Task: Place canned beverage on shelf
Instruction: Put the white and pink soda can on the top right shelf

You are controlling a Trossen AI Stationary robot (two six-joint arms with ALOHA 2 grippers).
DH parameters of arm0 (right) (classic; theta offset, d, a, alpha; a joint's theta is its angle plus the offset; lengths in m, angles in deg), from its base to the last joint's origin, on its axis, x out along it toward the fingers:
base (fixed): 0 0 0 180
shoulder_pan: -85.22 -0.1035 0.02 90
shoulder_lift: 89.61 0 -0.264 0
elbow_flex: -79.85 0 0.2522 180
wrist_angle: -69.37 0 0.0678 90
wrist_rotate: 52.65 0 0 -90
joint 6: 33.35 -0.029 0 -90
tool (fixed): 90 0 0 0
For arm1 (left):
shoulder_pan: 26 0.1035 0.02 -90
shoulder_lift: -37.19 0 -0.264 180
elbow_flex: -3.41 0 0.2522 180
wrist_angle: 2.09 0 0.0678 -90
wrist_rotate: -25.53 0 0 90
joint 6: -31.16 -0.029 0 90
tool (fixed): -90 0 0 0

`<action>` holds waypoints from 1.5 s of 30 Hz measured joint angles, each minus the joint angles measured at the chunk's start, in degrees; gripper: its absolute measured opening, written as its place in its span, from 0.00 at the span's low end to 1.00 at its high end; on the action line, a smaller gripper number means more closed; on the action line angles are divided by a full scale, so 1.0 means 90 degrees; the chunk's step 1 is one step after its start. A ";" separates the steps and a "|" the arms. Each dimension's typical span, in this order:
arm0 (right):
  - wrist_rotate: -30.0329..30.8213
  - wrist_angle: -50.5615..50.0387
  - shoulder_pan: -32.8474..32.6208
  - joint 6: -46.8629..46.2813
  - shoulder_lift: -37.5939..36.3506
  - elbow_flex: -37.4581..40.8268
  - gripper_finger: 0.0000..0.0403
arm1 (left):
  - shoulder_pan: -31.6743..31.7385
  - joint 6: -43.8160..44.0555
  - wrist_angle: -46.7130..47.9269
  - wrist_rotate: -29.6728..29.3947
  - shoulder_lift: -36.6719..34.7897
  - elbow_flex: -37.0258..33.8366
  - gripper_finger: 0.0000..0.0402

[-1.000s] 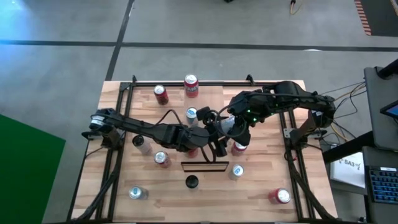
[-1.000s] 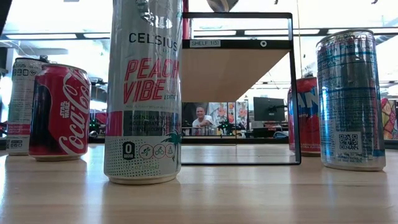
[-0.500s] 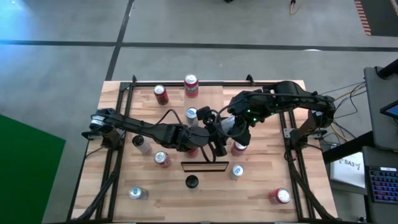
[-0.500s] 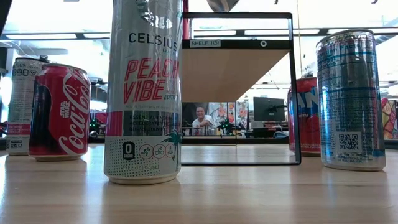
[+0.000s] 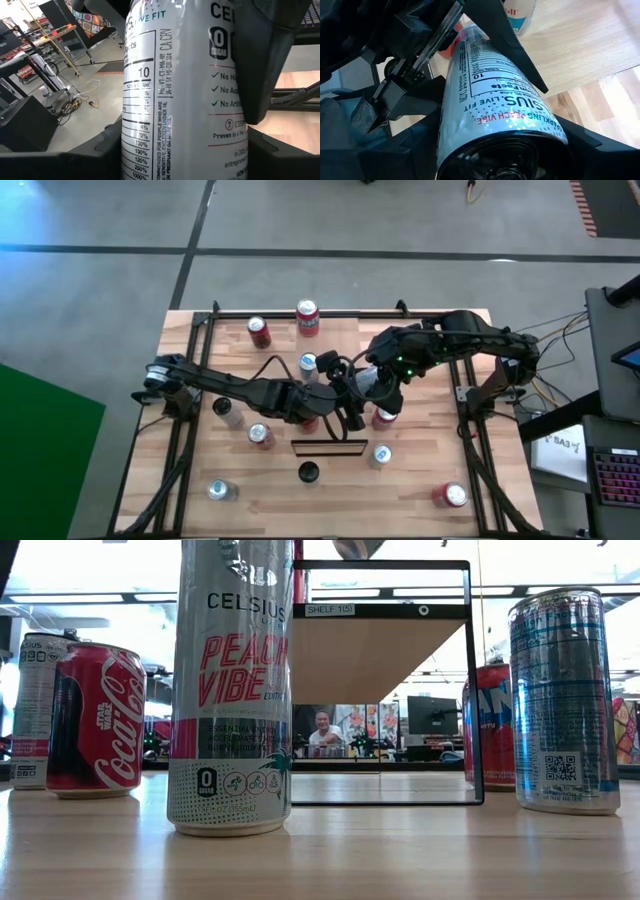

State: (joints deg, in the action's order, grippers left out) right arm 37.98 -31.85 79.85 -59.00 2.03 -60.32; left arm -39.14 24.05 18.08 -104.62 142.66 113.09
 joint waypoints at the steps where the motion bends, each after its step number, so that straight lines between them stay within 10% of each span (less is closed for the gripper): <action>1: 0.0039 0.0002 0.0000 0.0013 0.0000 0.0000 0.69 | 0.0000 -0.0014 0.0000 -0.0002 0.0000 0.0000 0.57; 29: 0.0132 -0.0104 0.0230 0.0499 -0.0195 -0.0803 0.88 | -0.0005 -0.0224 -0.0025 0.0123 0.0007 -0.0007 0.58; 45: 0.0620 0.0605 0.0096 0.1781 -0.1489 -0.0002 0.85 | -0.0006 -0.0639 -0.0559 0.1768 -0.0140 -0.0139 0.58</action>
State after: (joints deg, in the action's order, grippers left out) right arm 43.56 -26.41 80.72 -42.96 -11.37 -60.33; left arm -39.20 18.30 13.05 -88.71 141.40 111.84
